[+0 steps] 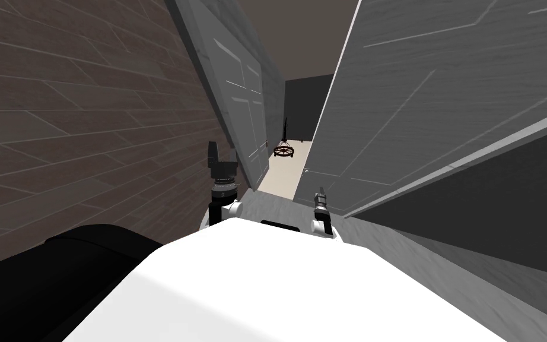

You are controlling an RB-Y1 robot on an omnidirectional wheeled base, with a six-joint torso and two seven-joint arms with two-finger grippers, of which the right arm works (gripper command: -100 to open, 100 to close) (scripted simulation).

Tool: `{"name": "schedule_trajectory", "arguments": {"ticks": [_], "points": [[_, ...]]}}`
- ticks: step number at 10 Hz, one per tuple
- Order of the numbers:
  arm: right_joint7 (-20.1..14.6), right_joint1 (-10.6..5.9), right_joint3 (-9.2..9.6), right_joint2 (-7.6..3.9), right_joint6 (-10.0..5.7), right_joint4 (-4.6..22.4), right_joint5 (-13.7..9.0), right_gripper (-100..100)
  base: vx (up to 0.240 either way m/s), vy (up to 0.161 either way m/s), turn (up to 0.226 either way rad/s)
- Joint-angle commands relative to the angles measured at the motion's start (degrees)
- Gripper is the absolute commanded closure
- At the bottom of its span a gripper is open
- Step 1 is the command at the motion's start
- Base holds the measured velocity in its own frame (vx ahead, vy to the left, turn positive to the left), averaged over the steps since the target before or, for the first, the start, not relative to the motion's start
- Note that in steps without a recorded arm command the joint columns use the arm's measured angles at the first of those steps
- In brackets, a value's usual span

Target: Push the door open

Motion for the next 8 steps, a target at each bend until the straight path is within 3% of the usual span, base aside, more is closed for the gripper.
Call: {"name": "schedule_trajectory", "arguments": {"ticks": [1, 8], "points": [[0.02, -0.39, -0.05, 0.30, -0.35, 1.59, -0.18, -100, 0.154, 0.022, 0.004], [0.87, -2.95, -0.52, 2.50, -2.19, 8.71, -0.74, -100, 0.114, 0.004, 0.002]]}}
